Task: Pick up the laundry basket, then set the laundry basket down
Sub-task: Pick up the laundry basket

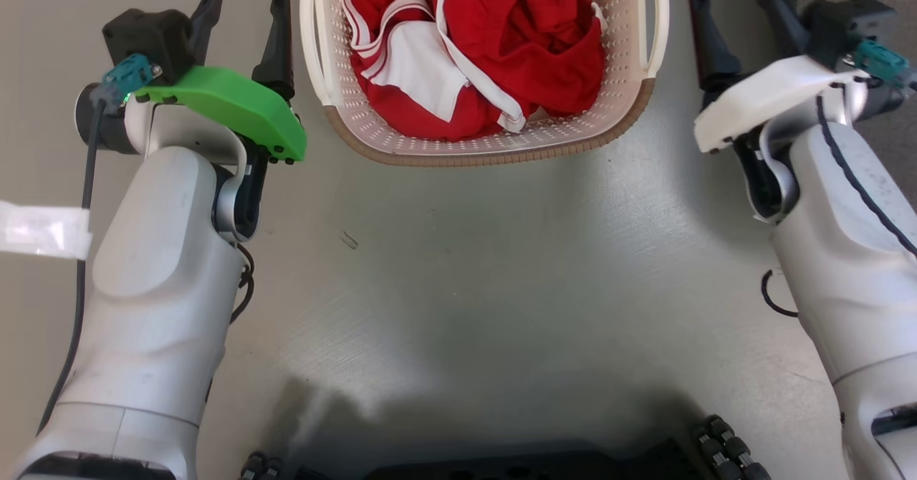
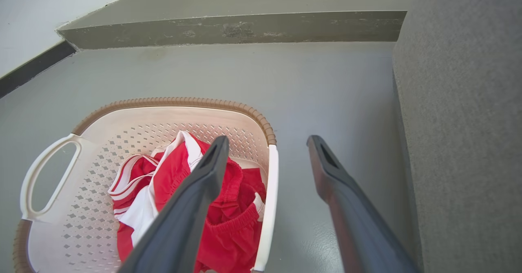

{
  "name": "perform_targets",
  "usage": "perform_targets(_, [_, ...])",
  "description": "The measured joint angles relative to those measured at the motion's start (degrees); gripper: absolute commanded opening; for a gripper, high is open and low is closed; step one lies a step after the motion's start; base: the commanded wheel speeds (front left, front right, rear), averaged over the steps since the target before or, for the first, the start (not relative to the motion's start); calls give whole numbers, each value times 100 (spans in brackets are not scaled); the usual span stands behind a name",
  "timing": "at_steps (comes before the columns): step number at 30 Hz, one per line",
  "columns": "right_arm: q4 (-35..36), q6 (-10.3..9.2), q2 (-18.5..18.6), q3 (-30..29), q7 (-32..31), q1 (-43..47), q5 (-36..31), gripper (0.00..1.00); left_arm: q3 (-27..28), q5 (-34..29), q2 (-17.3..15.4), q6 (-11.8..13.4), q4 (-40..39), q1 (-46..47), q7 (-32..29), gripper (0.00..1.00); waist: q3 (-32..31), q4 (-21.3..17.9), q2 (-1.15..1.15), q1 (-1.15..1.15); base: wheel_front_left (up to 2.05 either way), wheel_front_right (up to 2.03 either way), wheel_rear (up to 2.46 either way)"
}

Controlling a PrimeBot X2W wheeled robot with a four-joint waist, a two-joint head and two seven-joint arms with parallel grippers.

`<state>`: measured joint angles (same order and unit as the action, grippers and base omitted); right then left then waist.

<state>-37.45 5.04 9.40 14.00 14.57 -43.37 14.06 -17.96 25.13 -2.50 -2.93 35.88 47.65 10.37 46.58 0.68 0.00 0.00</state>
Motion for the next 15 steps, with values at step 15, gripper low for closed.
perform_targets(15, [-881,73,-232,234,-32,-508,-1,100,-79,219,67,-216,1125,530,-312,100,346,-165,0,0,0,0,0])
